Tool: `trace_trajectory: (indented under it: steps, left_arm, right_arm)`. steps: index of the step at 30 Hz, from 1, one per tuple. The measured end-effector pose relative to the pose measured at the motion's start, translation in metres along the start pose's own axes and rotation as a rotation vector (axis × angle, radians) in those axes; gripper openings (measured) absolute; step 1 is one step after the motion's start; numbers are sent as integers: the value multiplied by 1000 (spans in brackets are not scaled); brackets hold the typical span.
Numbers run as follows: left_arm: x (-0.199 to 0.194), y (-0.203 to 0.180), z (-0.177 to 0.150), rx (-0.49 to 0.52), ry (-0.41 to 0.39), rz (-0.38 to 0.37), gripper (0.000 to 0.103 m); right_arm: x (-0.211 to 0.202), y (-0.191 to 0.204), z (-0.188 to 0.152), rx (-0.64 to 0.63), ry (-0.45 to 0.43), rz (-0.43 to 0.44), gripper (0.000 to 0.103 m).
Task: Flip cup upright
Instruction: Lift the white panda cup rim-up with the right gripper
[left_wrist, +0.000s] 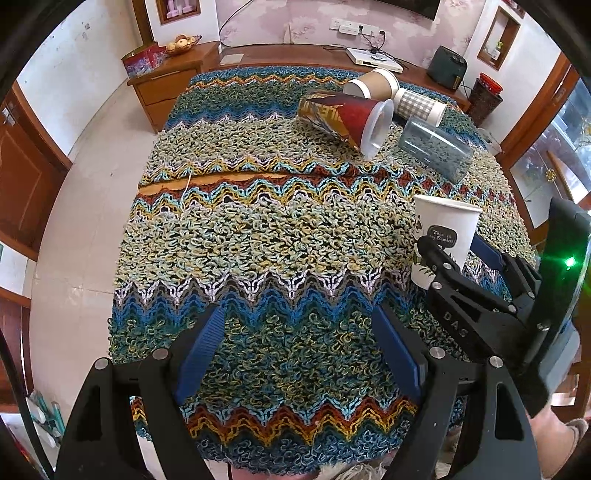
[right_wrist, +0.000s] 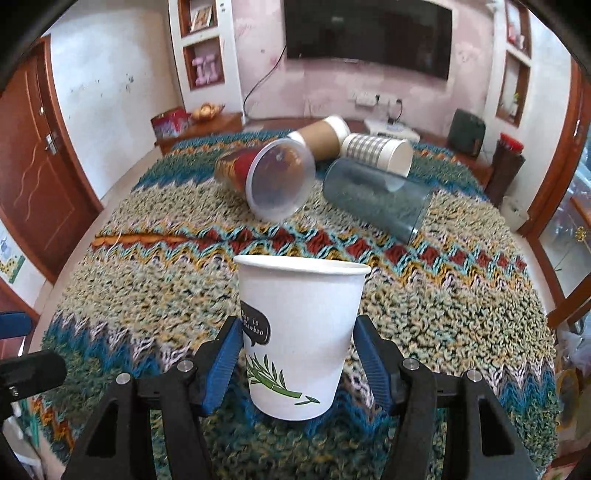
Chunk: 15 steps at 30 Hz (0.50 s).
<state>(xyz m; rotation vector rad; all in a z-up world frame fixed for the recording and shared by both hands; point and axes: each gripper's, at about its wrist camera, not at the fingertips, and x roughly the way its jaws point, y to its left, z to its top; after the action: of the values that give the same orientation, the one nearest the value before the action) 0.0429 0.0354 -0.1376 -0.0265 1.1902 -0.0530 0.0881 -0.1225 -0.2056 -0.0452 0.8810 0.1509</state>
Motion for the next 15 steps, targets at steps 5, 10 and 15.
trace_trajectory:
  steps: [5, 10, 15]
  left_arm:
    - [-4, -7, 0, 22, -31, 28, 84]
    - [-8, -13, -2, 42, -49, 38, 84]
    - [-14, -21, -6, 64, -68, 47, 84]
  right_arm:
    - [-18, -1, -10, -35, -30, 10, 63]
    - [-33, 1, -21, -72, -21, 14, 63]
    - [-40, 4, -30, -105, 8, 2, 64]
